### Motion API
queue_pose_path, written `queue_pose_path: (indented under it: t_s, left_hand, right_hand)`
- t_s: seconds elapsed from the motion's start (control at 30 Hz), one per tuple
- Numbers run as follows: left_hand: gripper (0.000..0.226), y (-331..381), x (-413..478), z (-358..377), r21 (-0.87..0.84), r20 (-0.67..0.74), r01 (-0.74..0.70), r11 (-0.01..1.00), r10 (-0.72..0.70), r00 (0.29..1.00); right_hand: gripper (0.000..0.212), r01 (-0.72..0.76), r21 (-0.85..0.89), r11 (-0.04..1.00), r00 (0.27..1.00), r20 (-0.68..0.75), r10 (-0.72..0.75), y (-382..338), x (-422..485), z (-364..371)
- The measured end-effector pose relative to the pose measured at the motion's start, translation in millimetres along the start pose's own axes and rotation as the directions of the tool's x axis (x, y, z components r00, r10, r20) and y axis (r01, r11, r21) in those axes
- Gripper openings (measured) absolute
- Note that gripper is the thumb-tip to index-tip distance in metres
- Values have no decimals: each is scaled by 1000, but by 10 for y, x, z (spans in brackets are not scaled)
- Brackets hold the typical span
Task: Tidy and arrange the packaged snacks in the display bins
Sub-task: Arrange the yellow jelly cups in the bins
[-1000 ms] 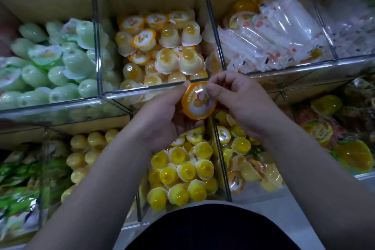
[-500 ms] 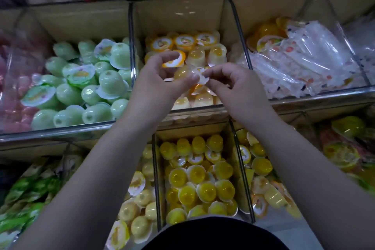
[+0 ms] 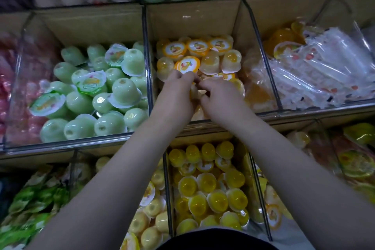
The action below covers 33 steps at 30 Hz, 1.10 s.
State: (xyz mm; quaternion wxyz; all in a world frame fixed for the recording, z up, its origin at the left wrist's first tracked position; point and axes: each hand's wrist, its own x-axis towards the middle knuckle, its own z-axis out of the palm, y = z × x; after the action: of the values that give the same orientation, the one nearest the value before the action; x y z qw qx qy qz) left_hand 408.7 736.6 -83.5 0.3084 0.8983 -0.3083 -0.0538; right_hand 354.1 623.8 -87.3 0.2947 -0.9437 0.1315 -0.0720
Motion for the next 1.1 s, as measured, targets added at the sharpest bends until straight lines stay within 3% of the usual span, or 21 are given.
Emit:
queue_pose_path:
  t_s: [0.17, 0.33, 0.5, 0.6, 0.67, 0.73, 0.83, 0.93, 1.1]
  left_hand:
    - [34, -80, 135, 39, 119, 74, 79, 990, -88, 993]
    - [33, -70, 157, 65, 100, 79, 97, 990, -105, 991]
    - [35, -42, 102, 17, 69, -49, 34, 997, -30, 998]
    - [33, 6, -10, -12, -100, -214, -75, 992, 53, 975]
    - [33, 38, -129, -28, -320, -262, -119, 940, 33, 965]
    - [36, 79, -251, -47, -541, -209, -75, 838, -48, 977]
    - [39, 175, -394, -63, -833, -81, 21, 554, -159, 984]
    - [43, 265, -516, -38, -906, -1, 62, 418, -149, 989]
    - [43, 434, -749, 77, -919, 46, 77, 387, -87, 995]
  right_hand:
    - [35, 5, -19, 1000, 999, 32, -5, 0, 8, 8]
    - [26, 13, 58, 998, 999, -35, -11, -16, -27, 4]
    - [24, 97, 252, 963, 973, -227, -39, -53, -157, -25]
    - [32, 118, 327, 938, 963, -267, -28, -50, -226, -49]
    - [36, 95, 441, 892, 963, -269, 31, -52, -281, -68]
    - [42, 60, 582, 811, 959, -258, 115, -67, -353, -70]
    - [41, 51, 735, 676, 959, -225, 173, -108, -513, -57]
    - [40, 44, 826, 562, 965, -180, 189, -149, -663, -66]
    - [47, 34, 886, 463, 959, -159, 234, -98, -919, -145]
